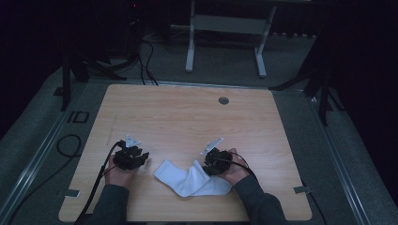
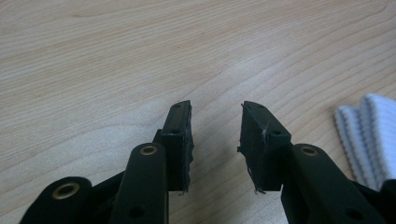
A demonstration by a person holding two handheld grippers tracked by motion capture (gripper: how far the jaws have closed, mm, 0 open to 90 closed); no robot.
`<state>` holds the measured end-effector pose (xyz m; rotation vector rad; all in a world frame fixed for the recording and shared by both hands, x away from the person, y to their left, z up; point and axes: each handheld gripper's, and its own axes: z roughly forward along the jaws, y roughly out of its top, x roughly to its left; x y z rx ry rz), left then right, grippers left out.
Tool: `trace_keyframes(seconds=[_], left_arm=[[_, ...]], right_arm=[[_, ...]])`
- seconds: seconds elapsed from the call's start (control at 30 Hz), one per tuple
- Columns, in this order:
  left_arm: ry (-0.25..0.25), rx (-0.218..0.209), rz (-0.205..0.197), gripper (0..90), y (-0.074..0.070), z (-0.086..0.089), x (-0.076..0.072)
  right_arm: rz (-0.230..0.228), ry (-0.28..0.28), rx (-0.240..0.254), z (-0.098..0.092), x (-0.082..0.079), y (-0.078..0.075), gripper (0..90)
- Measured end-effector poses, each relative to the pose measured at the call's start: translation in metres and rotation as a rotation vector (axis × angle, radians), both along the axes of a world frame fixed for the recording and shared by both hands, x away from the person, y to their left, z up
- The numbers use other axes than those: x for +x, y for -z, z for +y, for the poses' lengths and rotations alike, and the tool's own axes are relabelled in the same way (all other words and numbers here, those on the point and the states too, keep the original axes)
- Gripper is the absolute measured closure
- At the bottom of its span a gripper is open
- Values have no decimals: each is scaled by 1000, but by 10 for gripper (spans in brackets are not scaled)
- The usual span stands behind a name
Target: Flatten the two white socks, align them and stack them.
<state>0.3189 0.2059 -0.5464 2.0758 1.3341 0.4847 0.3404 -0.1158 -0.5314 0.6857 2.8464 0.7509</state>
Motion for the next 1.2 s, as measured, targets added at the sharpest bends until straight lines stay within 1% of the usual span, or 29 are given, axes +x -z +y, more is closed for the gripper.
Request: trace_keyframes(seconds=[0.1,0.13,0.17,0.2,0.23,0.27,0.3,0.37,0.4,0.43,0.47,0.5,0.53,0.6,0.63,0.7,0.73,0.77,0.87,0.93,0.97,1.0,1.03,1.07,1.1,1.17,1.2], left_arm=[[-2,1,-2,638,-1,1,0],[-1,0,-1,638,-1,1,0],[-2,0,-1,638,0,1,0],[-2,0,-1,638,0,1,0],[-3,-1,-1,638,0,0,0],[-2,-1,0,638,0,0,0],[-2,-1,-2,638,0,0,0],[-4,-3,-4,638,-1,0,0],[-3,-3,-4,638,-1,1,0],[-3,-3,-4,638,-1,1,-1],[-3,-3,-5,638,-1,0,-1],[-1,-1,-4,638,-1,1,-1],[0,1,-5,638,-1,1,0],[-1,0,-4,638,-1,1,0],[-1,0,-1,638,-1,1,0],[-2,1,-4,638,-1,0,0],[-4,0,-5,638,-1,0,0],[-3,0,-6,638,-1,0,0],[-3,1,-5,638,-1,0,-1],[-2,1,-5,638,-1,0,-1],[-4,-1,-6,637,-1,0,-1],[-2,0,-5,637,-1,1,-1],[0,1,-5,637,-1,1,-1],[-1,1,-5,637,-1,1,-1],[-1,0,-4,637,-1,2,-1],[-3,-1,-5,637,-1,2,-1],[-2,0,-6,637,-2,2,-1]], right_arm=[[-8,-15,-5,8,-2,4,680],[-8,-24,-19,11,-4,6,688],[-19,-40,2,13,-6,8,704],[-19,-40,2,13,-6,8,704],[-48,-53,-15,18,-10,7,747],[-75,-73,-34,21,-14,7,821],[-86,-86,-42,23,-16,7,880],[-108,-102,-63,27,-20,7,899],[-106,-102,-66,27,-19,7,900],[-109,-90,-70,26,-19,7,900],[-108,-81,-66,24,-17,7,900],[-91,-80,-52,22,-16,7,900],[-77,-71,-33,19,-15,5,900],[-72,-66,7,13,-15,0,899],[-73,-69,32,11,-16,-5,892],[-62,-77,78,9,-19,-14,794],[-63,-87,93,9,-21,-17,743],[-63,-101,97,11,-23,-19,687],[-74,-127,62,21,-29,-19,588],[-58,-129,55,27,-29,-15,551],[-59,-123,38,30,-28,-12,530],[-60,-116,17,33,-26,-8,526],[-44,-104,5,35,-24,-5,521],[-38,-84,-6,36,-22,-2,510],[-32,-67,-19,36,-19,0,518],[0,-53,-9,35,-15,3,539],[9,-48,-11,34,-15,3,579]])
